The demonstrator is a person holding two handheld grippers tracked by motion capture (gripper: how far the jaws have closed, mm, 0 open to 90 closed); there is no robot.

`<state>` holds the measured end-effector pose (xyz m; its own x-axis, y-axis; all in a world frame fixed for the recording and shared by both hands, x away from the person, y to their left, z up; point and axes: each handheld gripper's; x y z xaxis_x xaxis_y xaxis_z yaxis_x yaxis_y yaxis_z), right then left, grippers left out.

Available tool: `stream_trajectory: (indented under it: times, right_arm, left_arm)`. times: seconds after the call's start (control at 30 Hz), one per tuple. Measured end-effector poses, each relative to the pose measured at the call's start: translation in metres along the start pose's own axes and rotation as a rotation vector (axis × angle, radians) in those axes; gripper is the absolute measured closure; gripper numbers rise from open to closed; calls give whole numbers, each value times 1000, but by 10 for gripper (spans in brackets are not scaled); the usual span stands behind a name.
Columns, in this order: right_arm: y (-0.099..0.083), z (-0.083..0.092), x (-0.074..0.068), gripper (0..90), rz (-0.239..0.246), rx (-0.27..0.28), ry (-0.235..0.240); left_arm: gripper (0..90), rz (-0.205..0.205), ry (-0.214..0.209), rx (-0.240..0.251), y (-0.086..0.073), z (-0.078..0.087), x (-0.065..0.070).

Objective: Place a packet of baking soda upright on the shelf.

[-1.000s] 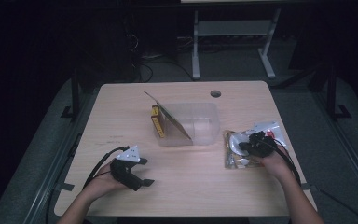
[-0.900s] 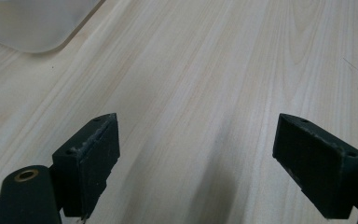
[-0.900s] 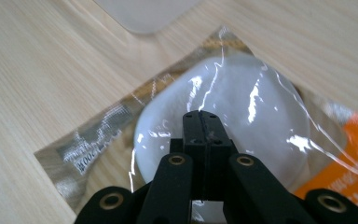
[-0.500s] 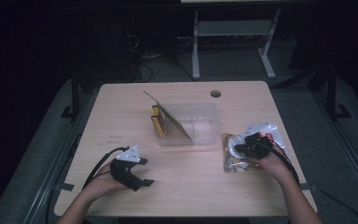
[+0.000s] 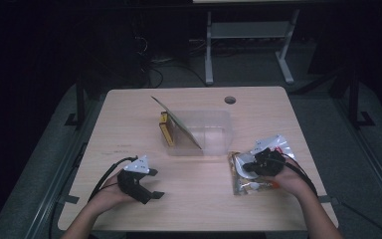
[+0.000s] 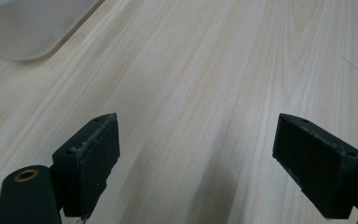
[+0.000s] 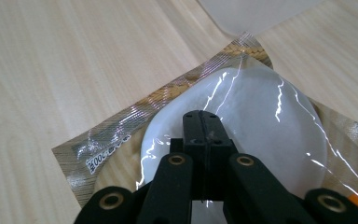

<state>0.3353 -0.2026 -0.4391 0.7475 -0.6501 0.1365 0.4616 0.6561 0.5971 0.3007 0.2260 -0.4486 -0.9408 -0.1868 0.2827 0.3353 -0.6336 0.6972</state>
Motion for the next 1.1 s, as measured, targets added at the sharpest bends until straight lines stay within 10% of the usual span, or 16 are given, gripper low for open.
stream_trajectory:
  times: [1.1]
  right_arm:
    - [42,-22,-93,896,206,114,203]
  left_arm:
    - [142,-17,-18,-4,4,-6,4]
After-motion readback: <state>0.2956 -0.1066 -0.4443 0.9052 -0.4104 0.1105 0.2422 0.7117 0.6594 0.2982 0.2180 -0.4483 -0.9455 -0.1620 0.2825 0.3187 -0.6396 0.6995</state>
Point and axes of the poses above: each handheld gripper's, and its own axes: z roughly backward along the jaws, y roughly out of its top, x roughly to its right, and after that the axes turned 14 degrees about -y, right-handed
